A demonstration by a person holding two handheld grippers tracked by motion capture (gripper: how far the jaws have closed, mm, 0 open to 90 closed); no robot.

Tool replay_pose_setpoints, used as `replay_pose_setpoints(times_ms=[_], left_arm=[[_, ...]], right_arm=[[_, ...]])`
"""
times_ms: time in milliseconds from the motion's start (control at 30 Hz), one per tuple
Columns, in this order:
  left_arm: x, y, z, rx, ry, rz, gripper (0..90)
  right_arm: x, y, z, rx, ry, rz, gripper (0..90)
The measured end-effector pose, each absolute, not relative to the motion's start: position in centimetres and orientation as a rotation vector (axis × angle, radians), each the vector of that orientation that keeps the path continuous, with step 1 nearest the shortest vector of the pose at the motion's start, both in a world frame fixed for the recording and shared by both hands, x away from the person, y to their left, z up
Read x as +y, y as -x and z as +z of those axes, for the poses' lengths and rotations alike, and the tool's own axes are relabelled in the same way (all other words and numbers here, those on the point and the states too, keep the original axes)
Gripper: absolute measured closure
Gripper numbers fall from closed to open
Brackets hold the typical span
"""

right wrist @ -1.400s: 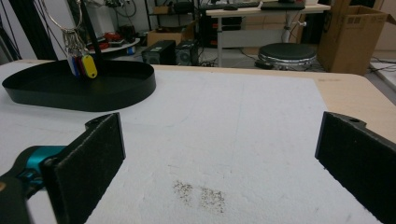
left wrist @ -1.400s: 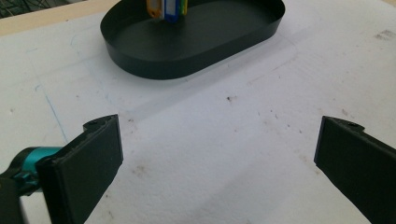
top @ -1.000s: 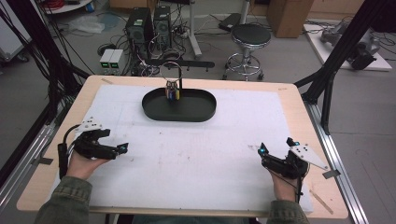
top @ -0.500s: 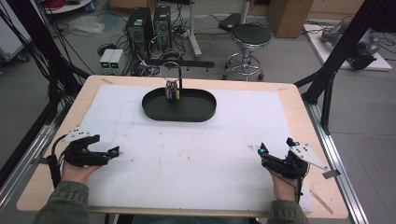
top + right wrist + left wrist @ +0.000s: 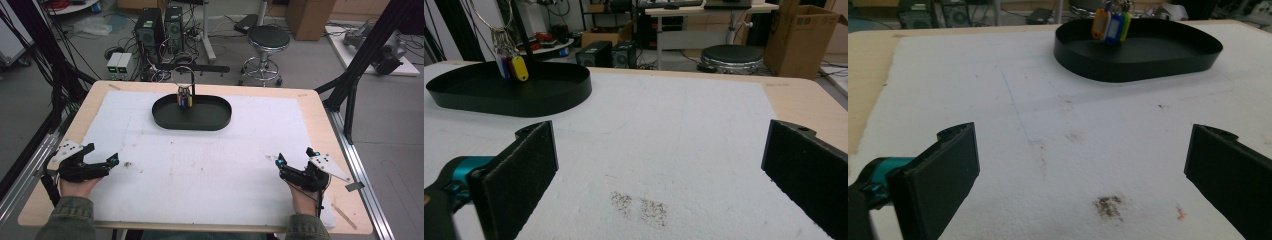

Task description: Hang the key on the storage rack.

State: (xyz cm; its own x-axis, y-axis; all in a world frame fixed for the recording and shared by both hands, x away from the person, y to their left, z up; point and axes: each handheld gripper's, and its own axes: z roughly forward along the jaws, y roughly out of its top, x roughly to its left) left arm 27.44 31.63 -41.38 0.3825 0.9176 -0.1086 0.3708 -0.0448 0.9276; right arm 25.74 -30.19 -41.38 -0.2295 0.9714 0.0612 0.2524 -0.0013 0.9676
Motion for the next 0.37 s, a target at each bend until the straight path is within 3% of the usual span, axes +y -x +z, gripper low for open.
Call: replay_pose_setpoints(times_ms=[367], left_arm=[[32.56,-26.92,-41.81,1.199,-1.558,0.68,1.7]], right_arm=[[-29.87,-25.9,-41.45,1.579,-1.289,1.274,0.4]])
